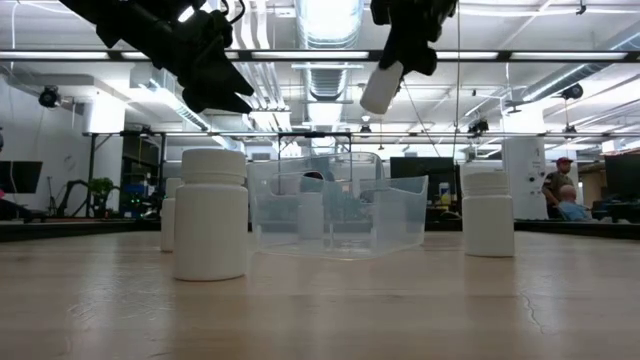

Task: Pick and place pill bottles into a basket
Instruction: Put the medicine bottle into the transparent bin

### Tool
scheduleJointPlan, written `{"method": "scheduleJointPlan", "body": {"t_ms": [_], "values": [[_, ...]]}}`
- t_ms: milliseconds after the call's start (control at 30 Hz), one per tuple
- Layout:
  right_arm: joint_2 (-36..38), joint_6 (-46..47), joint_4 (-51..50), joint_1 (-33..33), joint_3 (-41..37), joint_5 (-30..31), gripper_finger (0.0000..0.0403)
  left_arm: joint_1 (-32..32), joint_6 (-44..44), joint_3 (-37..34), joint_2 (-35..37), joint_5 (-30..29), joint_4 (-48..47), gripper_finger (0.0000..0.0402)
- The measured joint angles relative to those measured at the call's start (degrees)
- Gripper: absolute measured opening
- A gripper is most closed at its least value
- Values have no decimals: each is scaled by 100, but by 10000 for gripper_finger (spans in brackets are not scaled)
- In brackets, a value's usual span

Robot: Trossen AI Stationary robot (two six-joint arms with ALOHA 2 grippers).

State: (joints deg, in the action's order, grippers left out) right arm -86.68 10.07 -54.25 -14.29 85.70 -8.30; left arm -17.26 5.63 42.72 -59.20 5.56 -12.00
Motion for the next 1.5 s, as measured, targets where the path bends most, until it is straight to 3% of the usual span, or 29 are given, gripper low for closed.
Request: {"method": "scheduleJointPlan", "body": {"t_ms": [267,833,1500], "values": [[-207,27,2,229,-34,-139,150,0,0,0,0,-4,42,254],[-1533,-21,-132,631,5,-371,150,0,4,0,0,-4,81,254],[-2139,-132,-151,694,1,99,150,-2,2,0,0,-10,82,254]]}}
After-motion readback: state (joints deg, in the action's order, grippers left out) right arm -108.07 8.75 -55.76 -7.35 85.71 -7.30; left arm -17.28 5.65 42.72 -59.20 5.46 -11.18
